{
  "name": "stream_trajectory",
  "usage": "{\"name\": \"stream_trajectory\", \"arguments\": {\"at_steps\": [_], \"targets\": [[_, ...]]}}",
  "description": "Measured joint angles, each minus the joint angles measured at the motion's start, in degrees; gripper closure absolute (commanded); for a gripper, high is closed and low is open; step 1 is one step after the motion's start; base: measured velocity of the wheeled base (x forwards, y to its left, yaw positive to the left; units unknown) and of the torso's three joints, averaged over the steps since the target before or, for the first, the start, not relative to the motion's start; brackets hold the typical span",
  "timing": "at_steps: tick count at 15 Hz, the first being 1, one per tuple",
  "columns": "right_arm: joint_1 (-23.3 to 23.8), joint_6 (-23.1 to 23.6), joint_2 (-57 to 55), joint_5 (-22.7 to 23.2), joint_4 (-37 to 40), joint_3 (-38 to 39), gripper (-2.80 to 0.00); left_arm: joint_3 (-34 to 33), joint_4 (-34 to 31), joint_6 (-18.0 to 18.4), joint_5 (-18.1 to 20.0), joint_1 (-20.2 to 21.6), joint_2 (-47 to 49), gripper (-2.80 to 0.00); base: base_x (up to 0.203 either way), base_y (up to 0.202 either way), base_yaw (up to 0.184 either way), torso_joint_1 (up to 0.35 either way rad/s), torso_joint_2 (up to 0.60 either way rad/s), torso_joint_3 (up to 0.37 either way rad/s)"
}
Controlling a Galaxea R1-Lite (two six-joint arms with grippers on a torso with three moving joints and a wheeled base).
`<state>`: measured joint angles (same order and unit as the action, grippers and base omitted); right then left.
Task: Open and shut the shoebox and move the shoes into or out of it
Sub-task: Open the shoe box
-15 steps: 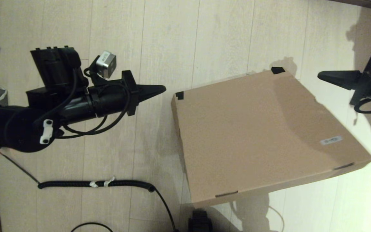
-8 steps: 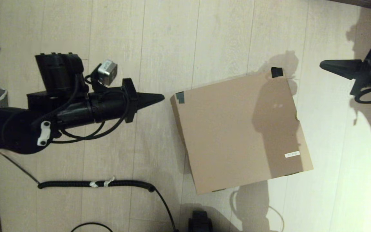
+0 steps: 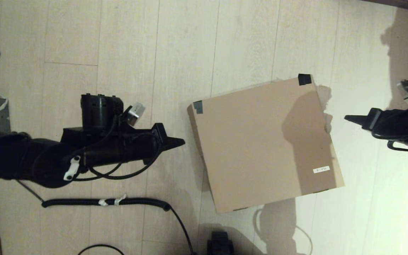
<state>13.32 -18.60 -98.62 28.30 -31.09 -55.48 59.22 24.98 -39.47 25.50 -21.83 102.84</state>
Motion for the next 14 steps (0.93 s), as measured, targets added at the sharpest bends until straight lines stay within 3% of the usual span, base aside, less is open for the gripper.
{"name": "stream_trajectory", "arguments": {"at_steps": [4,9,14], "targets": [[-0.4,0.5,-0.7,0.2,-1.3,6.0,0.00,0.2,8.5,0.1,-4.4,-3.2,5.0,0.00,0.000,0.000,0.000,0.000,0.00,0.000],[-1.6,0.4,-0.3,2.2,-1.3,10.8,0.00,4.8,8.9,0.2,-4.8,-4.6,10.4,0.00,0.000,0.000,0.000,0.000,0.00,0.000],[-1.4,0.5,1.8,1.8,-1.2,12.6,0.00,15.9,8.4,0.1,-4.8,-5.1,16.1,0.00,0.000,0.000,0.000,0.000,0.00,0.000]]}}
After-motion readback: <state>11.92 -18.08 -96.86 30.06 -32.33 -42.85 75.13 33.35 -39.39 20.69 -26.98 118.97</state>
